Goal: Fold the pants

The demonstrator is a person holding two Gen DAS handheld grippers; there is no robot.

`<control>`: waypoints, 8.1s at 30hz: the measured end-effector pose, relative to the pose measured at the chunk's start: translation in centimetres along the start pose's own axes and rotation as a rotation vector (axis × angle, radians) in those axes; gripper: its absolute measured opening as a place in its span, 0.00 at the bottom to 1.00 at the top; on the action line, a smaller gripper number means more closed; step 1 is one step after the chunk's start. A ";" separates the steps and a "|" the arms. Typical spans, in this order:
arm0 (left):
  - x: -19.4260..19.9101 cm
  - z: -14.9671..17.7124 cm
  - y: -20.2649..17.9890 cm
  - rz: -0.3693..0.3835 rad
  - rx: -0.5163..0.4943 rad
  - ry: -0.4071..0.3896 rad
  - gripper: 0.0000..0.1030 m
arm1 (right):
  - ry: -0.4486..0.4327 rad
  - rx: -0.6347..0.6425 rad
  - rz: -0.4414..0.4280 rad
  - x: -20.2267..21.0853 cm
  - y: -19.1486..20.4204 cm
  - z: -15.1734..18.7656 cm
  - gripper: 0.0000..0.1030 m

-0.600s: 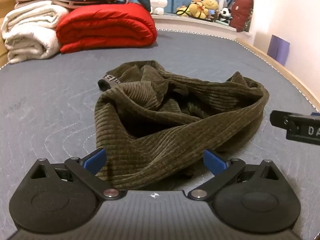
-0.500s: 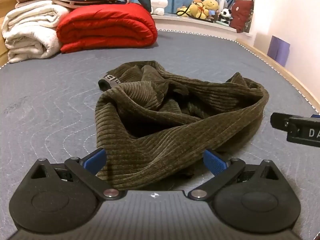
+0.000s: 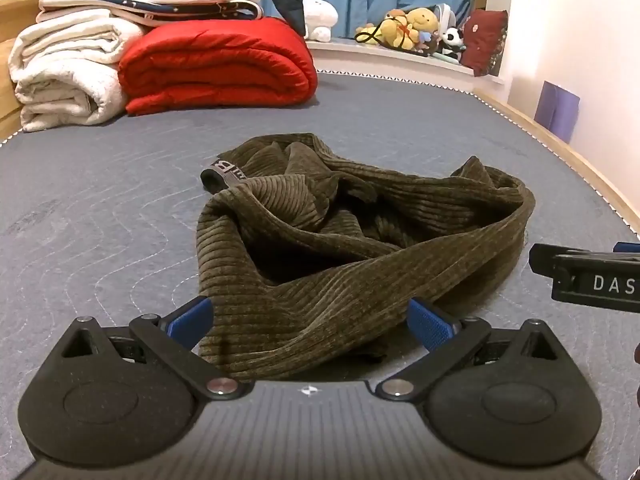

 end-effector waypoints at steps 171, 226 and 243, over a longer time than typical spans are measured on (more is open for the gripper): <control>-14.9 -1.4 7.0 0.233 0.249 0.239 0.56 | -0.161 0.838 -0.464 0.8 13.5 5.8 0.64; -8.4 1.6 26.4 -0.192 0.352 0.318 0.67 | 0.259 -0.346 0.046 -15.4 -13.4 0.2 0.45; -3.9 -0.7 26.8 -0.070 0.410 0.217 0.35 | -0.192 -0.608 0.254 -0.6 -16.7 -4.4 0.17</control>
Point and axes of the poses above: each gripper's, at about its wrist camera, not at the fingertips, and x roughly against the way its jaws point, y to its left, z to its underside, the point moved 6 cm from there along -x, roughly the way its jaws point, and after that the axes turned 1 degree about -x, right-handed, at the moved point
